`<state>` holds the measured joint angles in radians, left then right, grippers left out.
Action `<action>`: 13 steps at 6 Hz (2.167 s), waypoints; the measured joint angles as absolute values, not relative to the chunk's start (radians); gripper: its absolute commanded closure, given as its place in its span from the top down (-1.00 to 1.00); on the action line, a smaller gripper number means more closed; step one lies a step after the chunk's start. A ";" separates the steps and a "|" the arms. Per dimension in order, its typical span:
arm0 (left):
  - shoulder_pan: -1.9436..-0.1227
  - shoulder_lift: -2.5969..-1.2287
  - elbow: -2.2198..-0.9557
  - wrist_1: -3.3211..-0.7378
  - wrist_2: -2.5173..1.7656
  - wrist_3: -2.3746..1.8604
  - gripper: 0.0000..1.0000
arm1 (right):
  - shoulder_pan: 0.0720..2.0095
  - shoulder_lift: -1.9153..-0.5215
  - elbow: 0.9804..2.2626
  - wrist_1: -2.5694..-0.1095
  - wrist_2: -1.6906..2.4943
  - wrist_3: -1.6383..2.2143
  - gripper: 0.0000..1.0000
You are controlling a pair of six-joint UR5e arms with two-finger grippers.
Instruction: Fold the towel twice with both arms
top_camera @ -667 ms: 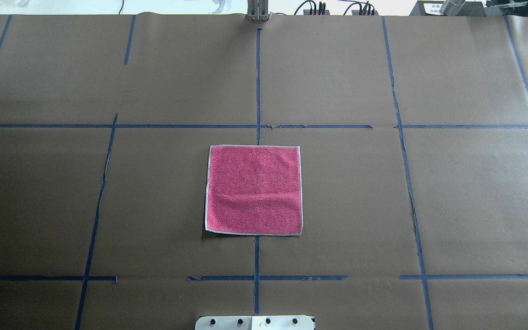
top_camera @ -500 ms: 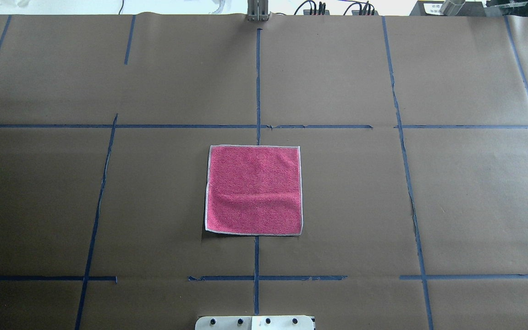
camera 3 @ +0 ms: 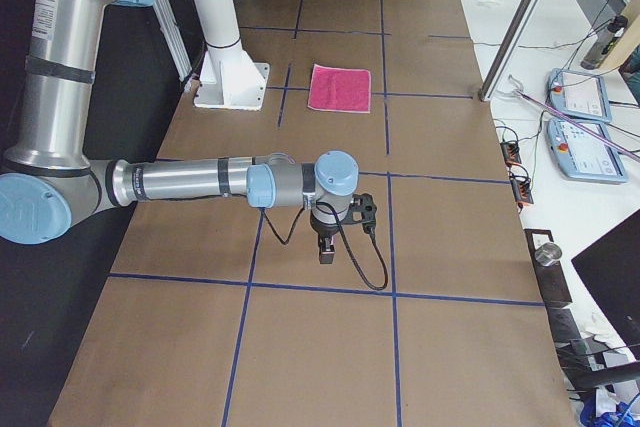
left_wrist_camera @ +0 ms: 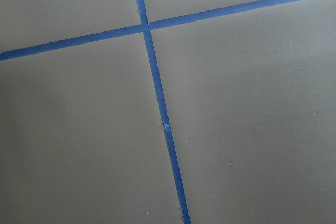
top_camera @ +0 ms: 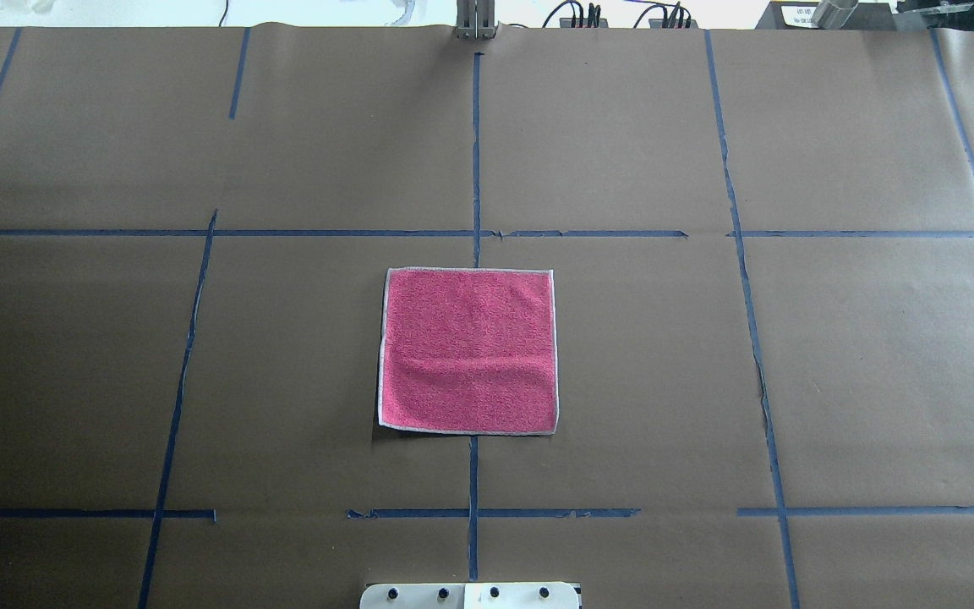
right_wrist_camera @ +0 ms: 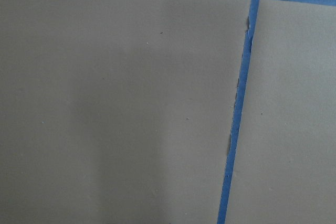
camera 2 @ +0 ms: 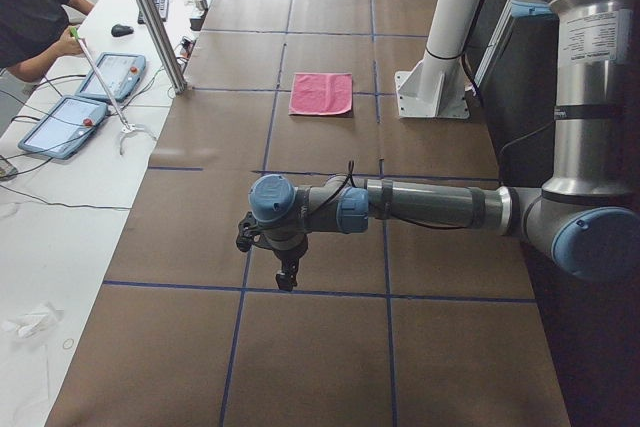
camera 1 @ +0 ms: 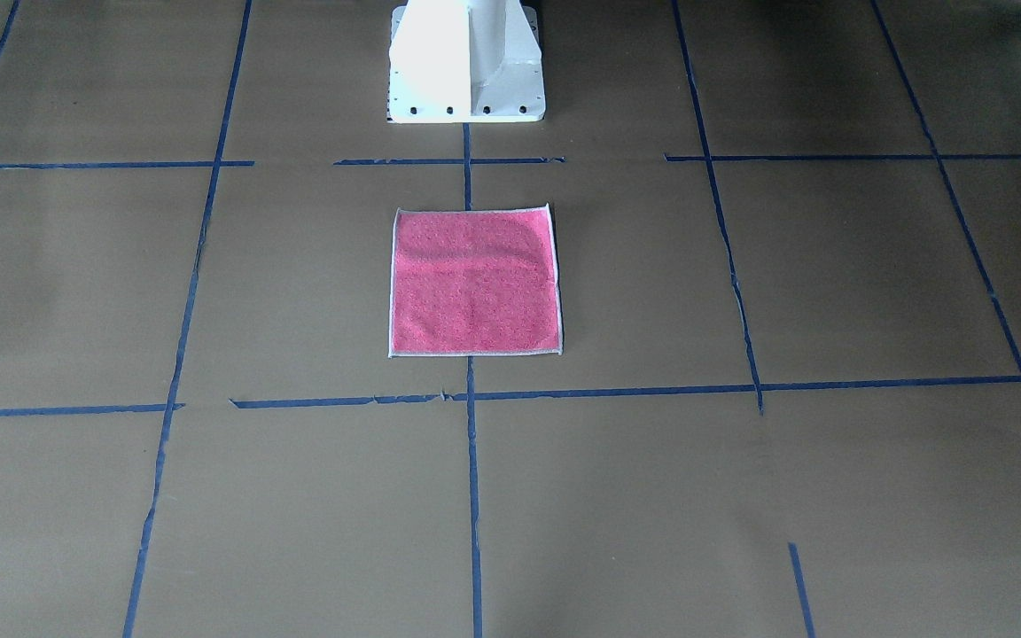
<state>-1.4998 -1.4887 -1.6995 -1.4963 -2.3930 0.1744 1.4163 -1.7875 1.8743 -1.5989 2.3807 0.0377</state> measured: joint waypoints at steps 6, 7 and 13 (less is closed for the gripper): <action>-1.498 -1.488 -1.707 -1.531 -2.397 0.178 1.00 | 1.404 -1.784 1.884 -1.544 2.402 0.040 1.00; -1.493 -1.488 -1.707 -1.538 -2.400 0.177 1.00 | 1.392 -1.783 1.884 -1.529 2.403 0.047 1.00; -1.301 -1.527 -1.751 -1.739 -2.418 -0.102 1.00 | 1.111 -1.670 2.052 -1.507 2.388 0.393 1.00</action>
